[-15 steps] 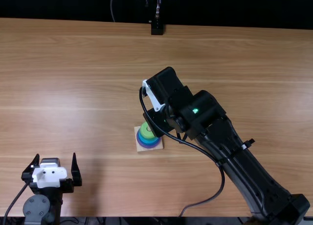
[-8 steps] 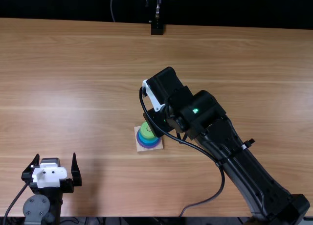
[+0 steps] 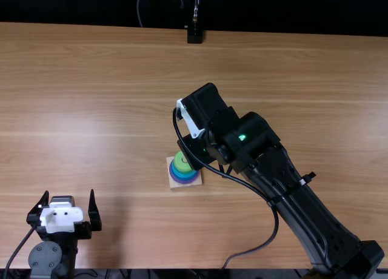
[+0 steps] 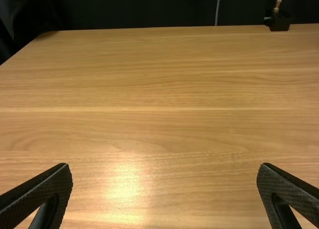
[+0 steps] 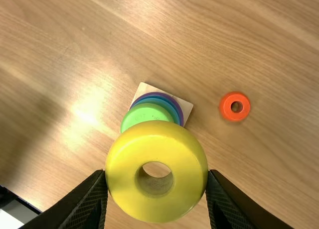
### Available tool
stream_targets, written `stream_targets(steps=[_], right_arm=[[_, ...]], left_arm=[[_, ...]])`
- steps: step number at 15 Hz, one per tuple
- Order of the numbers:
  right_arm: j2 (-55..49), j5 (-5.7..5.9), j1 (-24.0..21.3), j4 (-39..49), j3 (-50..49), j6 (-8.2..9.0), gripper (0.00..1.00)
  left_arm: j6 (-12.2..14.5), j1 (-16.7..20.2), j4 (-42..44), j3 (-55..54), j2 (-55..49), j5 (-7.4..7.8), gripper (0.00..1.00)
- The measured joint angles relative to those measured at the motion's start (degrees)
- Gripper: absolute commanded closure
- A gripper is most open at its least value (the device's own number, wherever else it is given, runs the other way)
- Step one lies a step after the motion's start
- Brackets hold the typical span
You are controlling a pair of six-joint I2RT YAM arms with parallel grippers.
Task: Build the Hanoi tower: stack the rings onto the peg from bottom to top in this color order: purple, dark blue, light blue, dark green, light green, yellow, orange.
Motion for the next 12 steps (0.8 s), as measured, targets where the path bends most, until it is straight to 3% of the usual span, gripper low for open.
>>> stream_targets(steps=[12], right_arm=[[0.0,0.0,2.08,0.02,0.0,0.02,1.0]], left_arm=[[0.02,0.0,0.0,0.0,-0.02,0.02,0.0]])
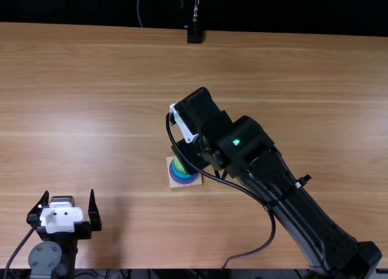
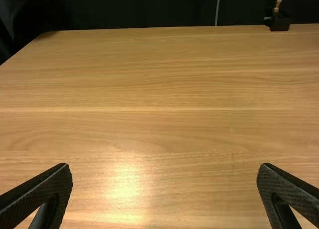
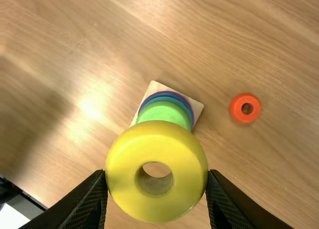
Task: Build the Hanoi tower: stack the rings onto the peg from bottom to top in this color order: purple, dark blue, light blue, dark green, light green, yellow, orange.
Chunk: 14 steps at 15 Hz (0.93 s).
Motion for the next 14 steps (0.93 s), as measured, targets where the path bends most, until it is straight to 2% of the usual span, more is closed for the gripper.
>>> stream_targets(steps=[11,14], right_arm=[[0.13,-0.02,0.04,0.5,-2.47,-0.02,1.0],[0.74,-0.39,0.02,0.85,-3.13,-0.02,1.0]], left_arm=[[0.0,0.0,0.0,0.0,0.0,0.02,0.0],[-0.04,0.0,0.02,0.0,0.0,0.0,0.0]])
